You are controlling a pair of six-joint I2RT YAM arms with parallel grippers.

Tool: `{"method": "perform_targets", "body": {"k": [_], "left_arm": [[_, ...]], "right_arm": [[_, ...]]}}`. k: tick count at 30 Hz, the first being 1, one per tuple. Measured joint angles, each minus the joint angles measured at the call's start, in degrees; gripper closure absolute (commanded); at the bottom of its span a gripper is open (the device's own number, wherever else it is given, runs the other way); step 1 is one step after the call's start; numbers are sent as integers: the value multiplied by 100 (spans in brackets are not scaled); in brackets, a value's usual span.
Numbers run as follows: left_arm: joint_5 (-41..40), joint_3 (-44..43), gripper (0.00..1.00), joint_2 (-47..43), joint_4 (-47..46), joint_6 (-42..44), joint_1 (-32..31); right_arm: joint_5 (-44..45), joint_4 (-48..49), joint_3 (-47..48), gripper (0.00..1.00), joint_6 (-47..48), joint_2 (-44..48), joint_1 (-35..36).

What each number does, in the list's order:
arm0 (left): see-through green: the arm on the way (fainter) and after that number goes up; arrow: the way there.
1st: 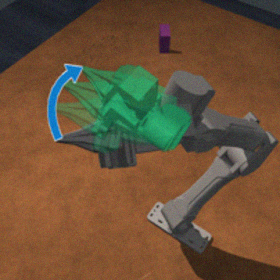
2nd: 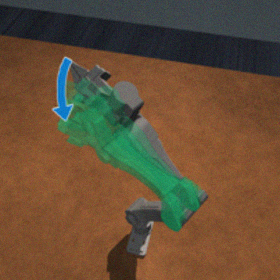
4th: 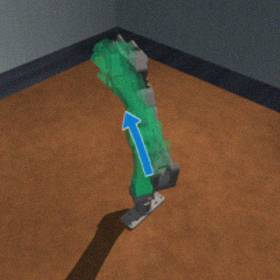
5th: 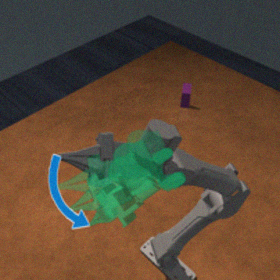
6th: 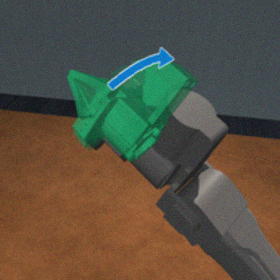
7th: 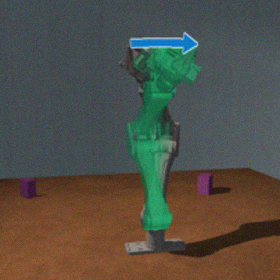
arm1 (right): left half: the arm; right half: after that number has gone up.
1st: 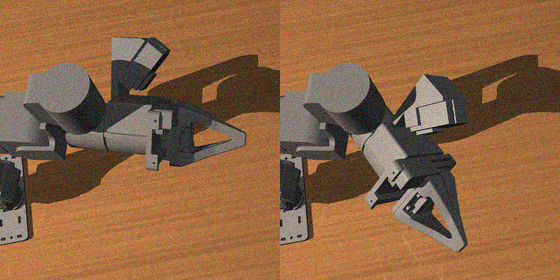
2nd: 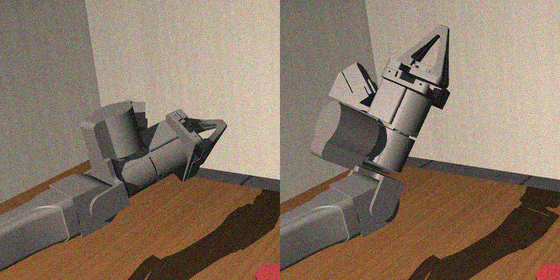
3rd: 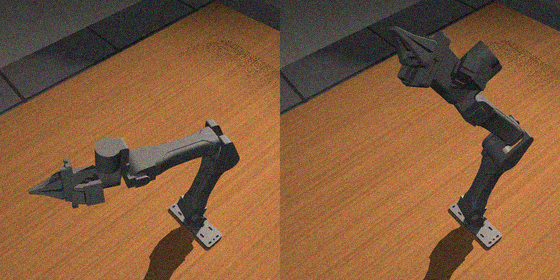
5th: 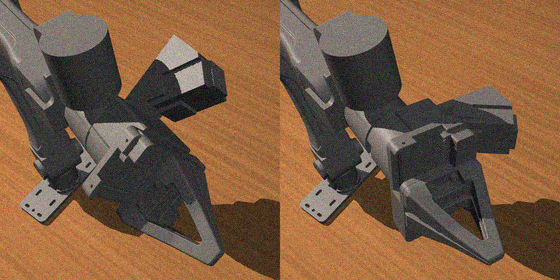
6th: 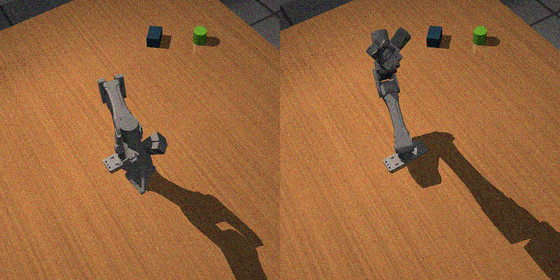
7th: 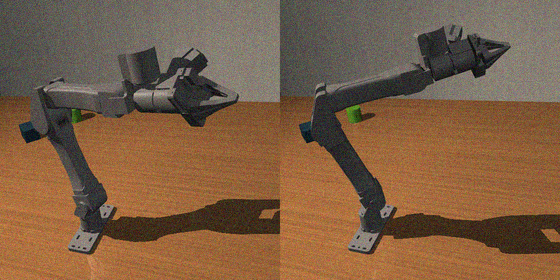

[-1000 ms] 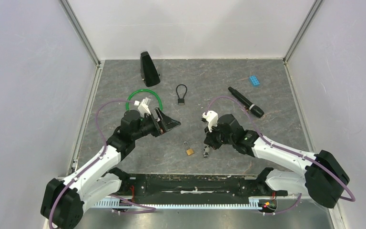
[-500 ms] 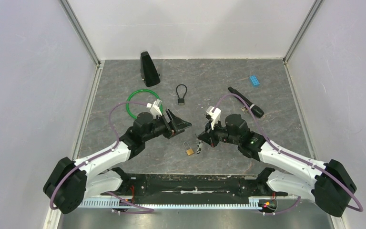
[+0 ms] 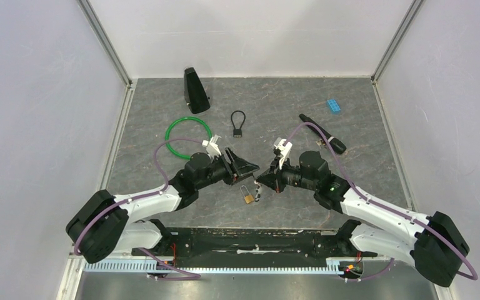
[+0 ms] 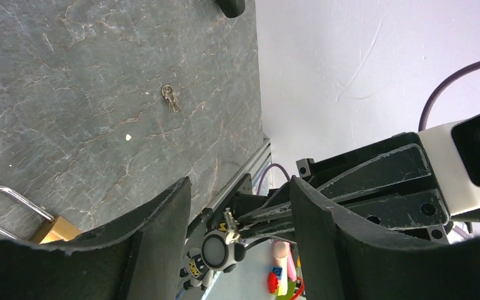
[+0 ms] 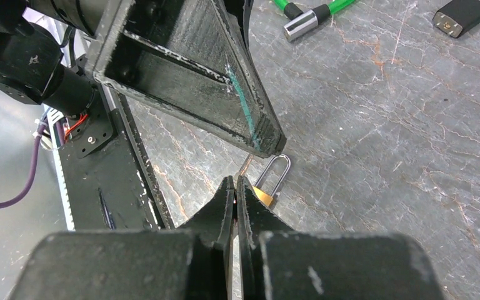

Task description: Unlock with the key

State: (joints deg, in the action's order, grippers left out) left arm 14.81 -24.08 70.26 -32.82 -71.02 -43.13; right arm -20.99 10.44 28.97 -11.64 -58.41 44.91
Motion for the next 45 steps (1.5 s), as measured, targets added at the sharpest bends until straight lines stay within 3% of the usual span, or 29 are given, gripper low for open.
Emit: {"method": "perform_targets", "body": {"k": [16, 24, 32, 36, 40, 42, 45], "left_arm": [[-155, 188, 60, 52, -772, -304, -205], [-223, 192, 67, 52, -828, -313, -238], [-251, 197, 83, 52, -852, -313, -256], [-269, 197, 97, 52, -848, -313, -264], [-284, 197, 98, 50, -824, -308, -264], [-293, 197, 98, 28, -793, -306, -264], [-334, 197, 98, -79, -658, -240, -275]], "right_arm": [[7, 369, -223, 100, -249, 249, 0], [11, 483, -260, 100, -310, 299, 0], [37, 535, -264, 100, -339, 337, 0], [46, 538, -267, 100, -343, 358, 0], [46, 540, -267, 100, -361, 385, 0], [50, 544, -275, 91, -367, 402, 0], [79, 557, -310, 62, -417, 450, 0]]}}
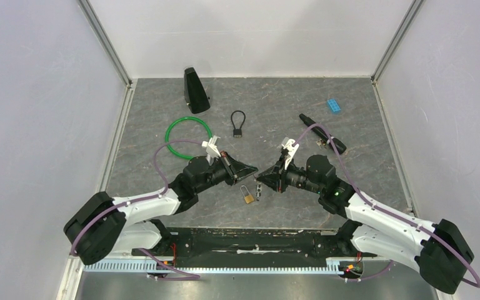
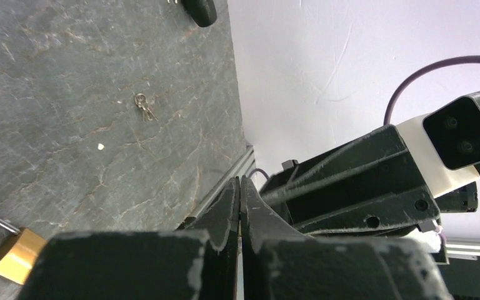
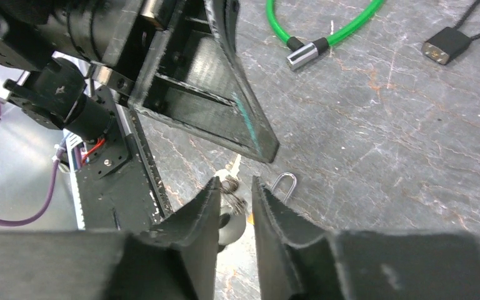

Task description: Unlock with the key

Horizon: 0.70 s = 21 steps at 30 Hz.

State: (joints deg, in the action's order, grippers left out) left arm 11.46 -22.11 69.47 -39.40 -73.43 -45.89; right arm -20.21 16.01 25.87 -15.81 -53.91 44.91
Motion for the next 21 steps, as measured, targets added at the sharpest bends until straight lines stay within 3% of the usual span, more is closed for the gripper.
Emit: {"method": "perform_targets", "body": {"k": [3, 7, 10, 15, 21], "left_arm": [[-109, -48, 98, -295, 442, 328, -4], [-455, -573, 98, -1062, 1790, 1436, -22], [-728, -1150, 98, -1604, 2557, 2455, -22], [-828, -1759, 98, -2085, 3080, 3923, -22], [-568, -1910, 98, -2028, 3292, 4861, -22]], "right_arm": [[125, 2, -74, 45, -7, 131, 4], [420, 17, -219, 24, 11, 461, 15], [621, 216, -356, 22, 20, 682, 15], [522, 844, -675, 24, 74, 894, 15], [240, 1742, -678, 30, 55, 870, -2]]}}
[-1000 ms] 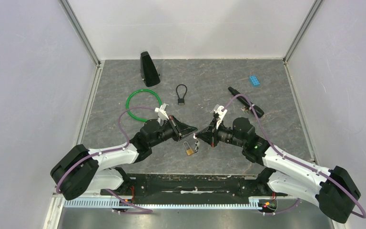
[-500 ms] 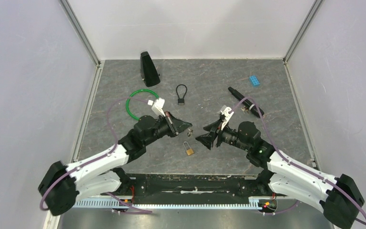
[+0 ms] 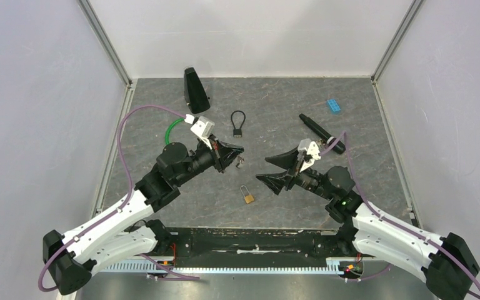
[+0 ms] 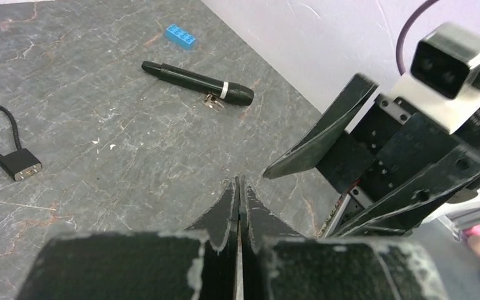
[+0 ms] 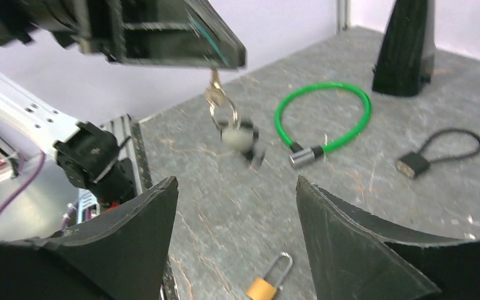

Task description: Unlock with the key

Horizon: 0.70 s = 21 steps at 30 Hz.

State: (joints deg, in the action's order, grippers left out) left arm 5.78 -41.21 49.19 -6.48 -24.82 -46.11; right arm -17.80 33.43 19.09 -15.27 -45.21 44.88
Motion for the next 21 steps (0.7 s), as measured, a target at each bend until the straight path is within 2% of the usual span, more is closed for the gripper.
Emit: {"method": "perform_targets", "body": {"k": [5, 14, 21], "left_arm": [[271, 0, 98, 52, -138, 129, 0], [791, 83, 98, 92, -1163, -157, 0], [1034, 234, 98, 221, -1757, -621, 0]], "right_arm": [[-369, 1001, 37, 37, -350, -326, -229], [-1200, 3353, 151, 53, -1899, -1482, -616], [-1440, 4177, 240, 60, -2433, -1755, -616]]}}
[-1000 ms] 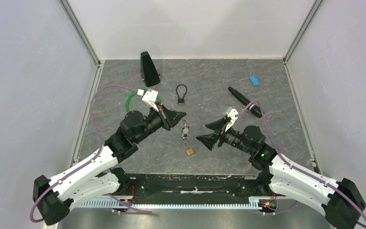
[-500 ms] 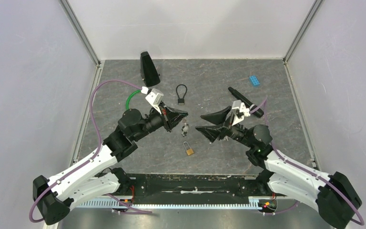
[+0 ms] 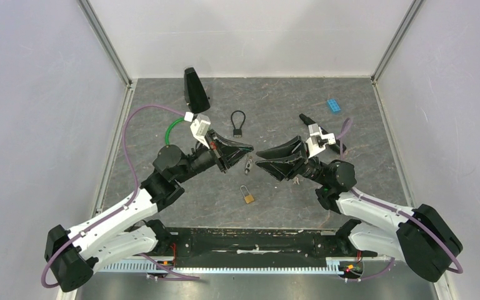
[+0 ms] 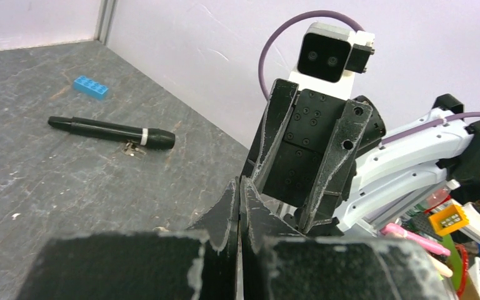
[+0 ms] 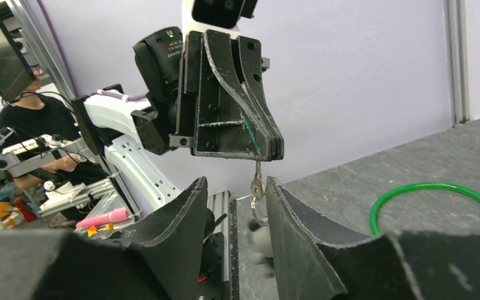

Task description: Unlock with the key

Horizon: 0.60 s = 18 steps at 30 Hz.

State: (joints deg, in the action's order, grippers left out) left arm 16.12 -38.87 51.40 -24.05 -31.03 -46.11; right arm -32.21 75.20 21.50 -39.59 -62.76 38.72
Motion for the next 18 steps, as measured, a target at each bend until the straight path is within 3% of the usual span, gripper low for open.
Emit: {"method": "perform_targets", "body": {"k": [18], "left_arm": [[398, 83, 98, 140, -787, -601, 0]], "right_arm": [[-162, 225, 90, 80, -284, -240, -37]]}}
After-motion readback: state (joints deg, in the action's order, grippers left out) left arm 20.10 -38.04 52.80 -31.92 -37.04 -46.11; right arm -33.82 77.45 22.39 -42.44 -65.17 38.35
